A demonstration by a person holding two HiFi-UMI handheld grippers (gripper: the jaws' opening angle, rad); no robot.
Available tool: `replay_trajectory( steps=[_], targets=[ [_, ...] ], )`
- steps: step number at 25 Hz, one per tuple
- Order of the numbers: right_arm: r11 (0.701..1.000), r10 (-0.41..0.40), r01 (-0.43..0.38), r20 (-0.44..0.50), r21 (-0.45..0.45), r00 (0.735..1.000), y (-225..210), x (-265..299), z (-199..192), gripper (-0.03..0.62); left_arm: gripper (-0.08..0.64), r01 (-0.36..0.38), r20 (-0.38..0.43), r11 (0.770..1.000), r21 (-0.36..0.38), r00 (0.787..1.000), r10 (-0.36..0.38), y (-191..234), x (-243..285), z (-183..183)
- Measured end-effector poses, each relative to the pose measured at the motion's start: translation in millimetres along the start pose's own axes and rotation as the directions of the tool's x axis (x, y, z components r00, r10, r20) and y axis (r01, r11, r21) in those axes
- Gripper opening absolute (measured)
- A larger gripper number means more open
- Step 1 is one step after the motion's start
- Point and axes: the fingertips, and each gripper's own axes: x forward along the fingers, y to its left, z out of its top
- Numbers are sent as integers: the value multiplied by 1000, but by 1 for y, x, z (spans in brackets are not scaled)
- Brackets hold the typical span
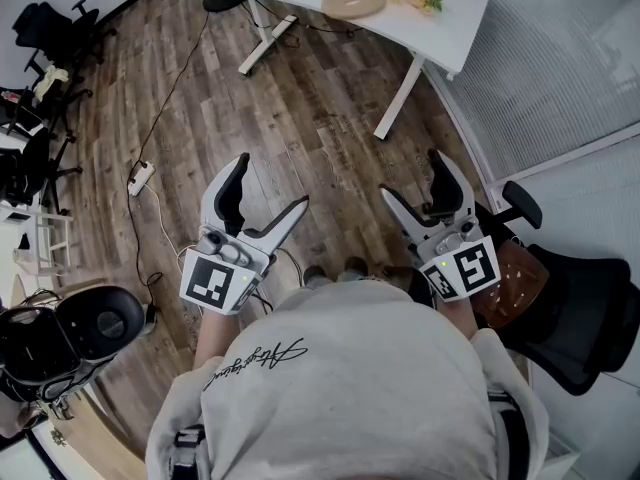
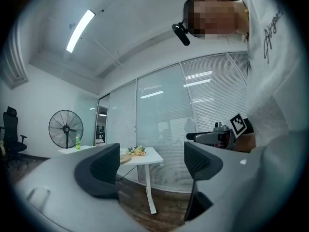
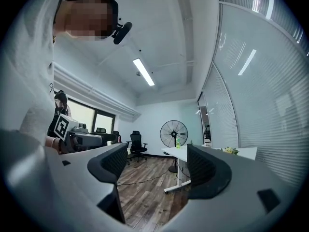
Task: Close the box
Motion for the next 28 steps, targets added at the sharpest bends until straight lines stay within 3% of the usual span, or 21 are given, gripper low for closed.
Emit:
replay_trajectory(
  steps=[13,28],
  targets=[
    [1000,-8,8,5,8,1000,31,11,-3,385,422,16,30,1000,-10,999,-16,19,-20,1],
    [999,-33,34,-14,33,999,74,10,-11,383,422,52,11,999,-12,999,-52,31,-59,-13]
  ],
)
